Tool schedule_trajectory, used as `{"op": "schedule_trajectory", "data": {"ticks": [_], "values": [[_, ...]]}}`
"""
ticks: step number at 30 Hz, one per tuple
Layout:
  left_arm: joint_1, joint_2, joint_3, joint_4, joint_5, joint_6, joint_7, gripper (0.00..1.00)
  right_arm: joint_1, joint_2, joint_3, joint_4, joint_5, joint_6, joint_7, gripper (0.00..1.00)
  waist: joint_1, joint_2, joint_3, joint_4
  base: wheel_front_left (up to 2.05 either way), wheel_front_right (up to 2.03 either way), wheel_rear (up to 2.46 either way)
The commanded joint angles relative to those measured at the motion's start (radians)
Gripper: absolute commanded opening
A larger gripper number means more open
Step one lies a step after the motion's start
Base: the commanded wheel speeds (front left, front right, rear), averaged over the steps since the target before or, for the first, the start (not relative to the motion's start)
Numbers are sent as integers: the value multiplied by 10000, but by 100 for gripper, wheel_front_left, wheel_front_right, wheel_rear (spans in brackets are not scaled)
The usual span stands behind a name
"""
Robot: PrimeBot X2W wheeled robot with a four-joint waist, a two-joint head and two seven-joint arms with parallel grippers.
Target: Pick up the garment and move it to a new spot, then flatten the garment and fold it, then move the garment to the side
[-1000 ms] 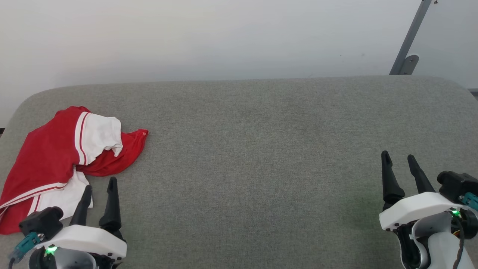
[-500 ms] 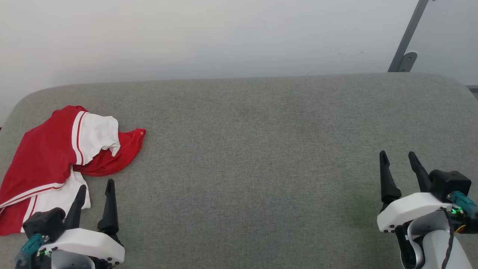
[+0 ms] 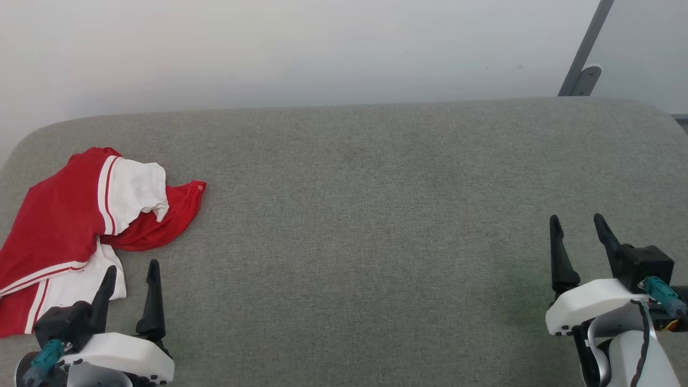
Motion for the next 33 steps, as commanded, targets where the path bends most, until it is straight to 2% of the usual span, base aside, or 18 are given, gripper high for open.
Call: {"op": "schedule_trajectory", "data": {"ticks": [1, 26, 33], "values": [[28, 59, 22, -59, 307, -76, -111, 100, -7, 34, -13, -68, -284, -3, -114, 100, 0, -1, 12, -15, 0, 0, 0], [10, 100, 207, 214, 1842, -299, -581, 100, 38, 44, -352, 76, -1526, -3, -584, 100, 0, -1, 95, -26, 0, 0, 0], [-95, 42, 188, 444, 2215, -302, -700, 100, 161, 48, -397, 145, -1826, -3, -703, 100, 0, -1, 46, 572, 0, 0, 0]]}}
